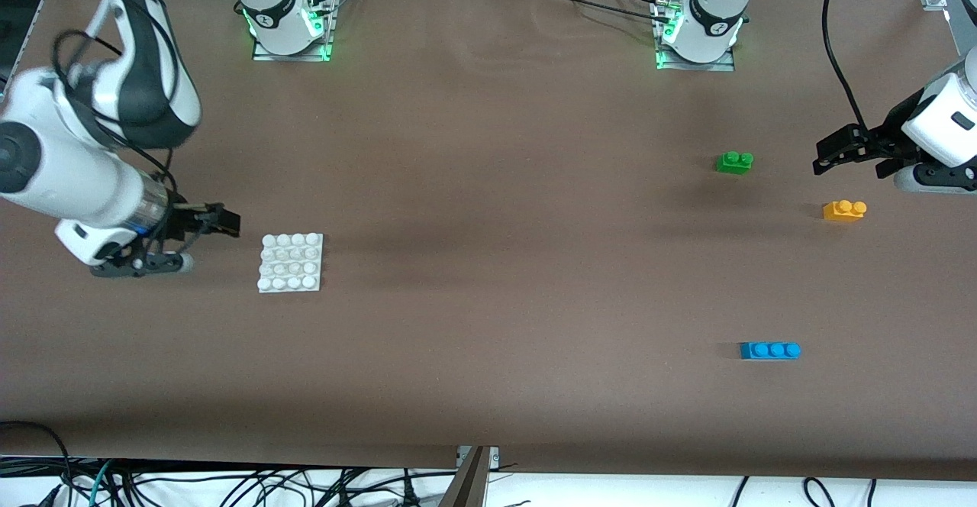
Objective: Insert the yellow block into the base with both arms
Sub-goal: 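Reach the right gripper down to the white base plate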
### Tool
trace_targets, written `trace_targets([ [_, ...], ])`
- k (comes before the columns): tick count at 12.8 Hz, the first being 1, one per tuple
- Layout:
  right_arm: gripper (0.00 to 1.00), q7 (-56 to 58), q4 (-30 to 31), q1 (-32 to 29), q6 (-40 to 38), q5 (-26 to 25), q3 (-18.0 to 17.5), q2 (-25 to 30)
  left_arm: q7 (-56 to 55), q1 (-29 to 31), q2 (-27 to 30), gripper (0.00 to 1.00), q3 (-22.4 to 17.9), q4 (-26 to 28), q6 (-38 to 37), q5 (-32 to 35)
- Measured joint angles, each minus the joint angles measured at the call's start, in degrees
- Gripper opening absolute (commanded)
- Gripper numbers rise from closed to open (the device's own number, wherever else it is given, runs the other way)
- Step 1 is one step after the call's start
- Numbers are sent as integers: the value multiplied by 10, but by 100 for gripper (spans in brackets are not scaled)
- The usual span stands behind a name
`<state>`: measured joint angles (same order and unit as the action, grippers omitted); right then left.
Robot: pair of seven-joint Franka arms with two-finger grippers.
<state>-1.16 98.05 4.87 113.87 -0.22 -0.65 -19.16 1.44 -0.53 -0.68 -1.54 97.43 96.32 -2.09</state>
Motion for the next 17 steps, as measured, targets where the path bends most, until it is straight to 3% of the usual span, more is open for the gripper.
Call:
trace_targets([
  [3, 100, -3, 110, -1, 164, 3, 2, -14, 0, 0, 0, 100, 0, 0, 0, 0],
  [5, 100, -4, 155, -2, 226, 21, 3, -23, 0, 0, 0, 100, 0, 0, 0, 0],
  [9, 100, -4, 164, -3, 290, 39, 6, -64, 0, 0, 0, 100, 0, 0, 0, 0],
  [17, 100, -5, 164, -18, 343, 60, 7, -108, 0, 0, 0, 100, 0, 0, 0, 0],
])
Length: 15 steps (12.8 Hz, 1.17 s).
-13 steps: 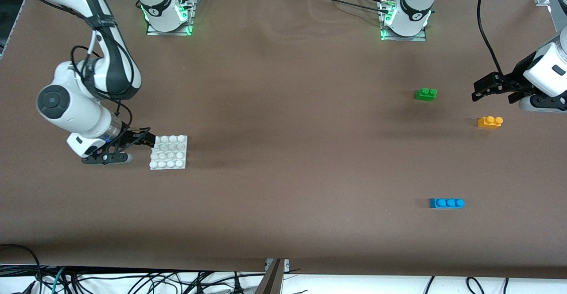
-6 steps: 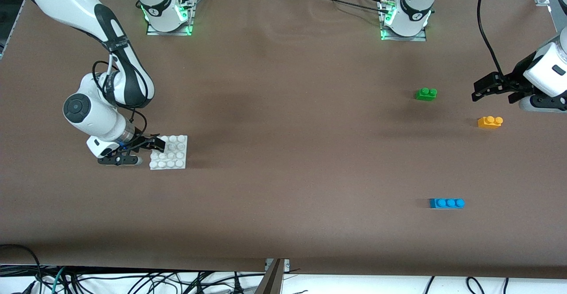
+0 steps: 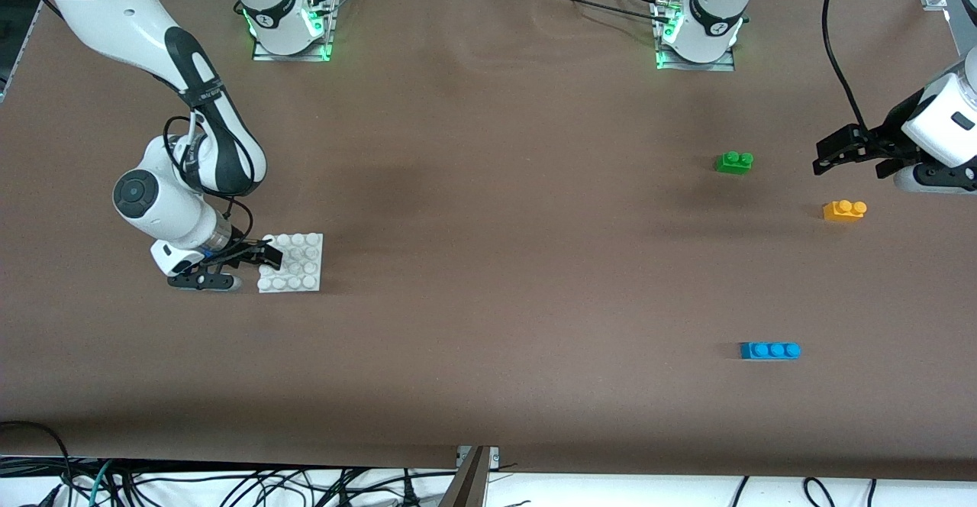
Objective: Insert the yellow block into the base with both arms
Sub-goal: 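Reach the right gripper down to the white base plate, then close the right gripper on the white base plate edge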
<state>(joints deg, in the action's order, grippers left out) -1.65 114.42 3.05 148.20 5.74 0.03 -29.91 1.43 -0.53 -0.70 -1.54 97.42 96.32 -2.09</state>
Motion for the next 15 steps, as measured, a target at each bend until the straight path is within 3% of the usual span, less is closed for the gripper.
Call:
trace_targets([
  [15, 99, -2, 0, 1, 29, 7, -5, -20, 0, 0, 0, 100, 0, 0, 0, 0],
])
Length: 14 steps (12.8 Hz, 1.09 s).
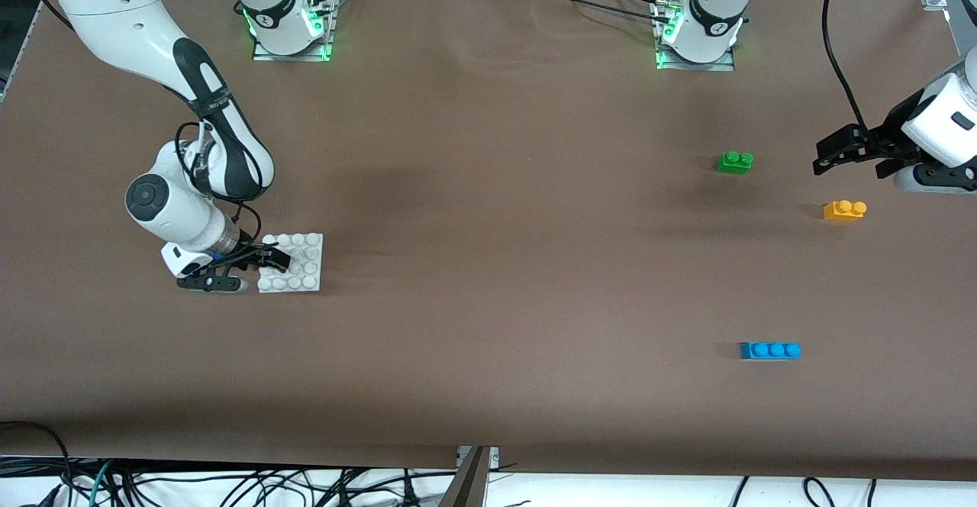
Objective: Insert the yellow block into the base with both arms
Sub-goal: 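Close the right gripper on the white base plate edge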
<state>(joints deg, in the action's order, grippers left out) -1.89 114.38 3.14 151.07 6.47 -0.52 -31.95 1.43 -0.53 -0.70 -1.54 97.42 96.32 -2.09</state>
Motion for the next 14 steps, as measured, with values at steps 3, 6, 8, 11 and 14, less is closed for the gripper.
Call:
trace_targets([
  [3, 94, 0, 0, 1, 1, 0, -2, 0, 0, 0, 0, 100, 0, 0, 0, 0],
  [6, 77, 0, 0, 2, 3, 0, -6, 0, 0, 0, 0, 100, 0, 0, 0, 0],
  [8, 68, 0, -1, 4, 4, 1, -8, 0, 0, 0, 0, 100, 0, 0, 0, 0],
  [11, 62, 0, -1, 8, 4, 0, -8, 1, 0, 0, 0, 100, 0, 0, 0, 0],
  [14, 62, 0, -1, 16, 5, 0, -9, 1, 0, 0, 0, 100, 0, 0, 0, 0],
])
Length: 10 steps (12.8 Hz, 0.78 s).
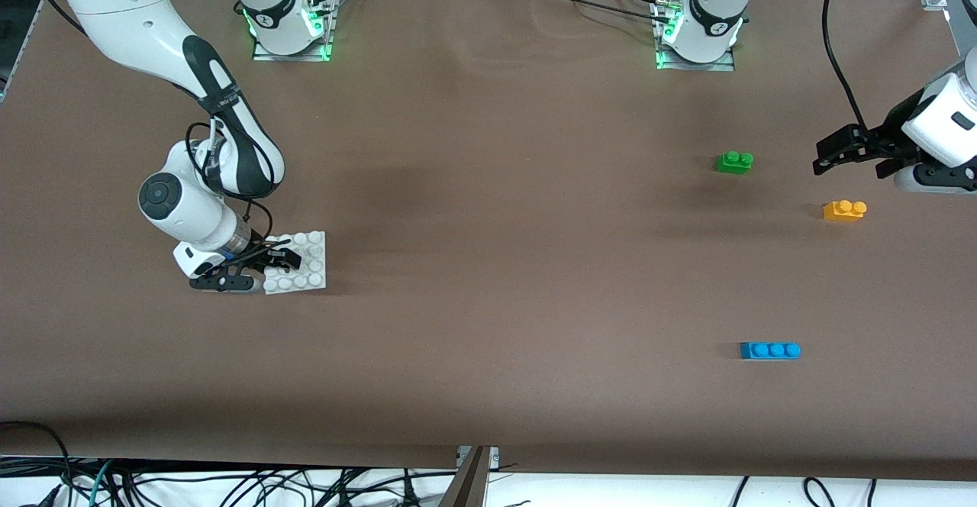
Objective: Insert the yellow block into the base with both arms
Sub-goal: 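Close the right gripper on the white base plate edge, then slide the white base plate toward the table middle with the right gripper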
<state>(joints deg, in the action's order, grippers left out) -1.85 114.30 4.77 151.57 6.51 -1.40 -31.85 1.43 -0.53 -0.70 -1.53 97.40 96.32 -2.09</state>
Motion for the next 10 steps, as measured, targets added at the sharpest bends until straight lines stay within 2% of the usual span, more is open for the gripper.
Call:
trace_targets([
  [5, 62, -13, 0, 18, 5, 0, -1, -1, 0, 0, 0, 100, 0, 0, 0, 0],
  [10, 62, -97, 0, 68, 13, 0, -1, -2, 0, 0, 0, 100, 0, 0, 0, 0],
])
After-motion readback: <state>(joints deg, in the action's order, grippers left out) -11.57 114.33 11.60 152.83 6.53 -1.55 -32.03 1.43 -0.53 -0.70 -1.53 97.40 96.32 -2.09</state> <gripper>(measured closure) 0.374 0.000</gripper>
